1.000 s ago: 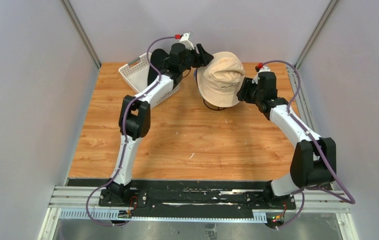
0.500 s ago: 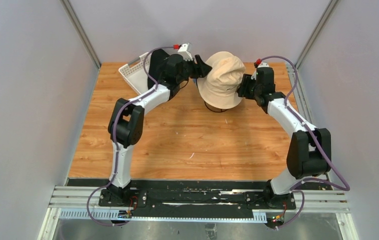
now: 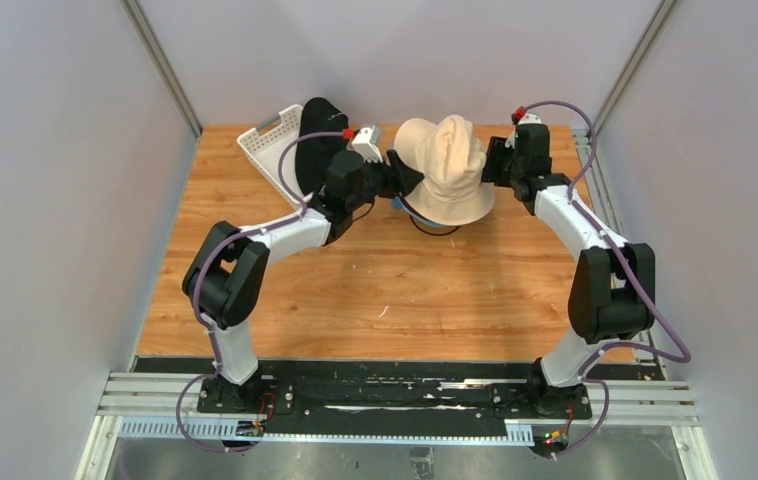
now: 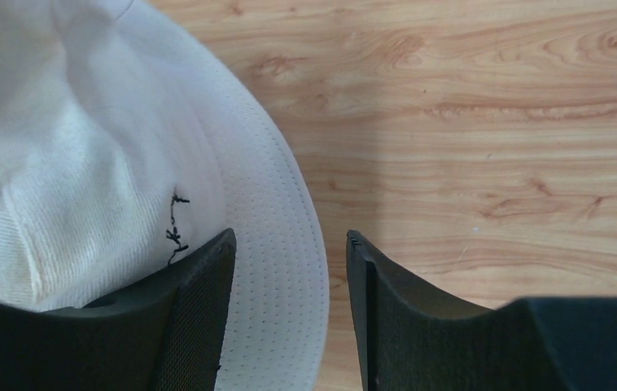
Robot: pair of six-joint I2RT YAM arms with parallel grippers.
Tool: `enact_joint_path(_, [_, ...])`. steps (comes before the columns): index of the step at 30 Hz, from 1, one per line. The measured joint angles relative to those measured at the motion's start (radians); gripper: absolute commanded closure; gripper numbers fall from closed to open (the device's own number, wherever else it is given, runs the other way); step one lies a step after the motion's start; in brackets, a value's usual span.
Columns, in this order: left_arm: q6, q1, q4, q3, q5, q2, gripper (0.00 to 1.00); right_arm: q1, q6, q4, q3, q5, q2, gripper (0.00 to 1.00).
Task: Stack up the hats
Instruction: Adjust the hat on the hat stand.
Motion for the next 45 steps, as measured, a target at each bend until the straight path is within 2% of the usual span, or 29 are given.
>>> enact_joint_path(6, [-0.007, -0.068, -0.003, -0.141, -0.056, -0.110, 0.44, -0.011, -0.005, 0.018, 0.014, 0.000, 0.012, 0.48])
enact_joint_path(9, [0.003, -0.087, -0.090, -0.196, -0.126, -0.190, 0.41, -0.011, -0.005, 0.026, 0.014, -0.006, 0.011, 0.48])
enact_joint_path(14, [0.035, -0.090, -0.320, -0.224, -0.351, -0.353, 0.37, -0.011, -0.006, 0.020, 0.013, 0.009, -0.006, 0.48])
enact_joint_path(18, [0.042, -0.035, -0.353, -0.236, -0.416, -0.478, 0.35, -0.021, -0.008, -0.002, 0.000, 0.025, -0.071, 0.48])
enact_joint_path(21, [0.018, 0.045, -0.302, -0.237, -0.362, -0.497, 0.36, -0.057, 0.000, -0.002, -0.035, 0.006, -0.133, 0.48])
enact_joint_path(24, [-0.018, 0.111, -0.237, -0.220, -0.261, -0.431, 0.36, -0.090, 0.017, -0.002, -0.092, -0.013, -0.213, 0.48])
enact_joint_path(33, [-0.103, 0.131, -0.074, -0.098, 0.027, -0.146, 0.38, -0.097, 0.043, -0.002, -0.201, -0.061, -0.342, 0.48])
enact_joint_path(45, [-0.131, 0.139, 0.014, 0.010, 0.127, -0.063, 0.40, -0.101, 0.047, -0.006, -0.240, -0.064, -0.380, 0.48])
